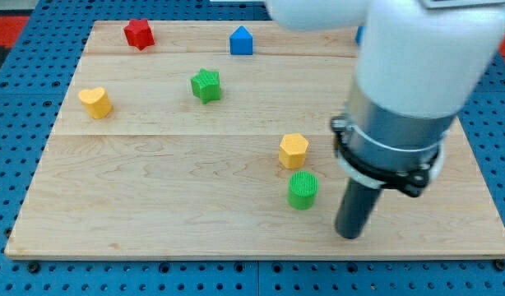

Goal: Slightly push green circle close to hexagon

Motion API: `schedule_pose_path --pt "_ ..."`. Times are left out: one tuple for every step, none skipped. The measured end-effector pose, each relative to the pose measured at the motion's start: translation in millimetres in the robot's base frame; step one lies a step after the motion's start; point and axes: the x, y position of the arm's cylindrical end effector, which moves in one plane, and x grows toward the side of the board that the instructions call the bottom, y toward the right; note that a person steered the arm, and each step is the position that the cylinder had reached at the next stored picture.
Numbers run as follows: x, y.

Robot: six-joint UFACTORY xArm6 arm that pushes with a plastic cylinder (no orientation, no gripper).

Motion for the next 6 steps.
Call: schedule_pose_path --pt "-7 52" --pt "-8 60" --pt "-8 60" --pt "-13 23" --pt "-27 -42" --pt "-36 -35"
